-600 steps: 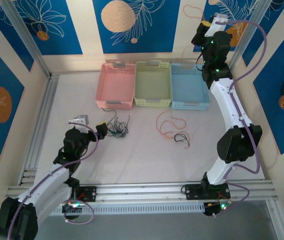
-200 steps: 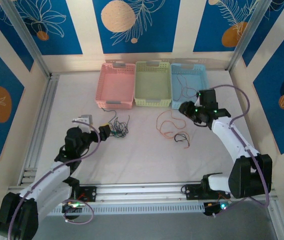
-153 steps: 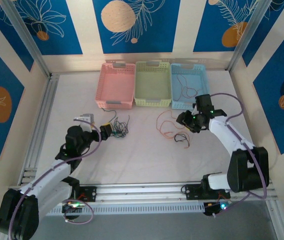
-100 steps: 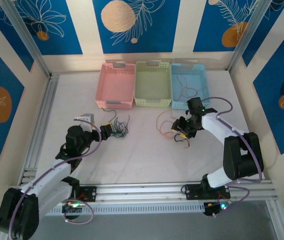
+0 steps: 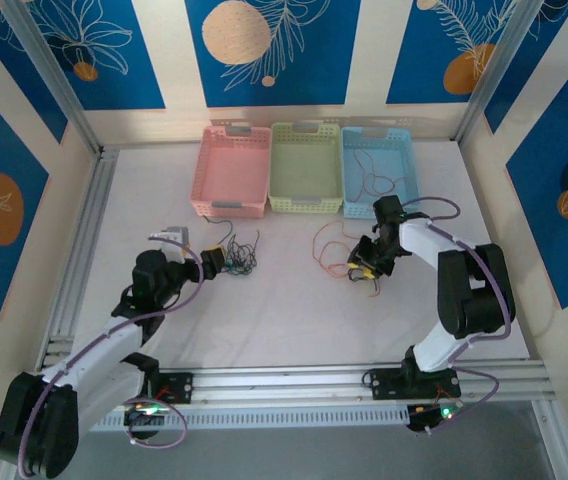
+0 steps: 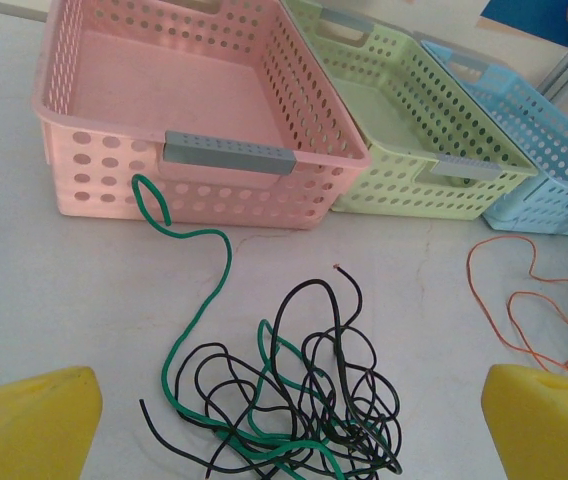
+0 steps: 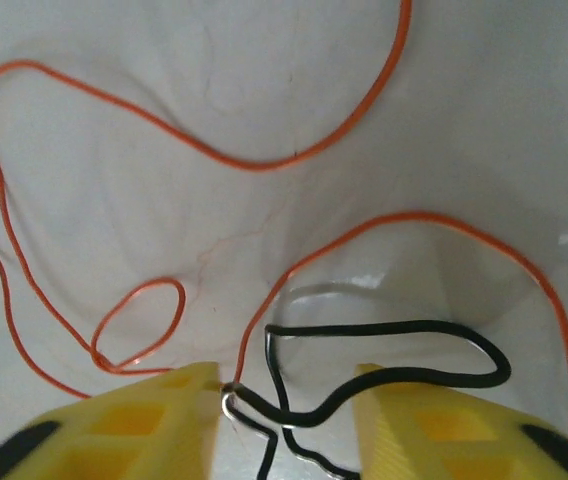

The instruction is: Untangle the cables

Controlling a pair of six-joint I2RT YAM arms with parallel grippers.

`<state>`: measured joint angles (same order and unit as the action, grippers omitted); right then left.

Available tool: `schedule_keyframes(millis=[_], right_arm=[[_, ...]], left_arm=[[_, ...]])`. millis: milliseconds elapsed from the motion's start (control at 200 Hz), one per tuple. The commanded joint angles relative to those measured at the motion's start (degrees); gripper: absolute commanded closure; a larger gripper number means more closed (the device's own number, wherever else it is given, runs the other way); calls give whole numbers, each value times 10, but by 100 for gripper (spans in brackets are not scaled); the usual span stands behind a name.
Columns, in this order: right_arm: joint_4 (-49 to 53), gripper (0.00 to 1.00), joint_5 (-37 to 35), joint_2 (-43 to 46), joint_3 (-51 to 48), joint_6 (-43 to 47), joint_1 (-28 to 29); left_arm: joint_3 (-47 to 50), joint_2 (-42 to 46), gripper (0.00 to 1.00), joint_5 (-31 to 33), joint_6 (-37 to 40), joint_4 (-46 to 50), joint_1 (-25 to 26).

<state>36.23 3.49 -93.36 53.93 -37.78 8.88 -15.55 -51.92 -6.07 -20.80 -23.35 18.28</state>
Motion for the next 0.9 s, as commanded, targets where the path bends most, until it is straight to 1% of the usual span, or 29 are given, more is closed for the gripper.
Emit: schedule_keyframes(millis=[0,30,55,95,155,370,425,500,565,595,640,690,725,775,825,895], right_arm=[[11,77,16,-9,16,7,-5],[9,85,15,-6,18,11,-4],[9,89,10,-2,19,13,-4],[7,94,7,9,21,17,-1],[-10,100,27,35,23,29,1],[-58,100,60,159,49,99,28],[-94,100,104,189,40,112,29],[-196,100,187,223,3,115,31],[-270,100,233,233,-20,132,49],[-295,100,238,232,-25,155,66],[-313,100,227,224,-24,207,96],[-326,100,203,214,-25,284,142],[-341,100,174,208,-30,338,173],[-385,100,157,197,-47,410,208],[-442,100,157,186,-74,486,229],[-548,100,170,166,-112,552,238]], left_arm=[[-14,2,3,-14,8,-14,0],[-15,2,3,-14,8,-14,0],[-14,2,3,-14,8,-14,0],[-14,2,3,-14,8,-14,0],[-14,2,3,-15,8,-14,0],[-12,12,3,-20,9,-14,0],[-13,14,3,-26,9,-16,1],[-12,18,3,-42,9,-23,0],[-12,20,3,-62,7,-32,0],[-12,20,3,-73,5,-38,0],[-14,19,3,-90,1,-47,0],[-16,17,4,-114,-4,-60,0],[-19,16,4,-132,-8,-68,1],[-24,14,4,-159,-12,-73,0],[-33,12,4,-179,-14,-73,0],[-48,9,5,-198,-14,-72,0]])
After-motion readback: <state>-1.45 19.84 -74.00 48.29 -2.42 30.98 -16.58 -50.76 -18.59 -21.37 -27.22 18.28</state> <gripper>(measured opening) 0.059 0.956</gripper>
